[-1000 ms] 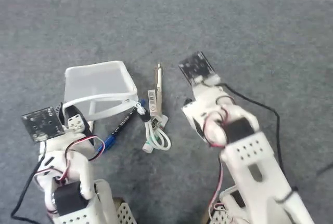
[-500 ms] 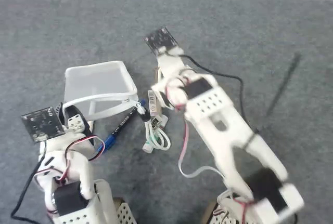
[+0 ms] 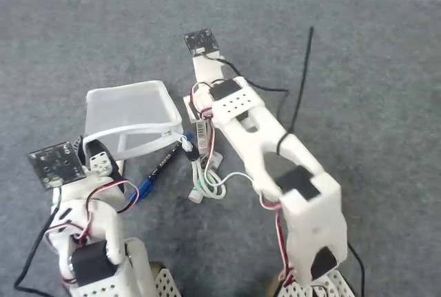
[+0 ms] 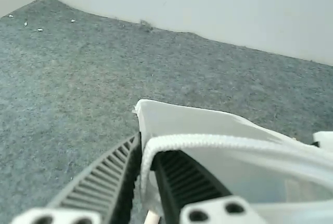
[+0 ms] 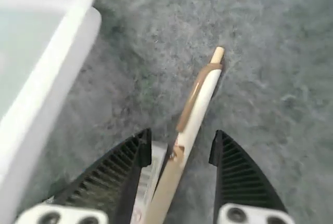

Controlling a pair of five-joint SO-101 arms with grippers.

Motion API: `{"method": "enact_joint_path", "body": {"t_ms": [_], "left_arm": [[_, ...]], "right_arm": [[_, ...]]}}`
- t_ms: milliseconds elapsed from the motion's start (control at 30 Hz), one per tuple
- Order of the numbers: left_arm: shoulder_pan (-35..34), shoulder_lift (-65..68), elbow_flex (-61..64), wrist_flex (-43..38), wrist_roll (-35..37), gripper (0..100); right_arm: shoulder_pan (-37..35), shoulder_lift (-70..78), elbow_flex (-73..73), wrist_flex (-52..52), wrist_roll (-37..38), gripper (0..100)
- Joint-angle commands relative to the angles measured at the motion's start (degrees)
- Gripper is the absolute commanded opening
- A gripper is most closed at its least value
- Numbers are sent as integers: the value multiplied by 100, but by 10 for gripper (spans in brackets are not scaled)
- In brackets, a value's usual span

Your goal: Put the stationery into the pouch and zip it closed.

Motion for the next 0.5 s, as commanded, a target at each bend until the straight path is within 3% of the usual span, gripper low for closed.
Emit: {"method": "enact_joint_path", "body": {"t_ms": [0,233,400,467], "left_arm": [[-44,-97,-224,-18,53,13],[-44,-97,-224,-26,53,13],[-44,-97,-224,-18,53,13],[-44,-97,-224,0,53,13]], "right_arm": [[-22,242,-580,-92,-70,180],[-4,787,-712,-57,-79,173],[4,804,-703,-48,-70,0],[75,796,-695,101,-79,28]]}}
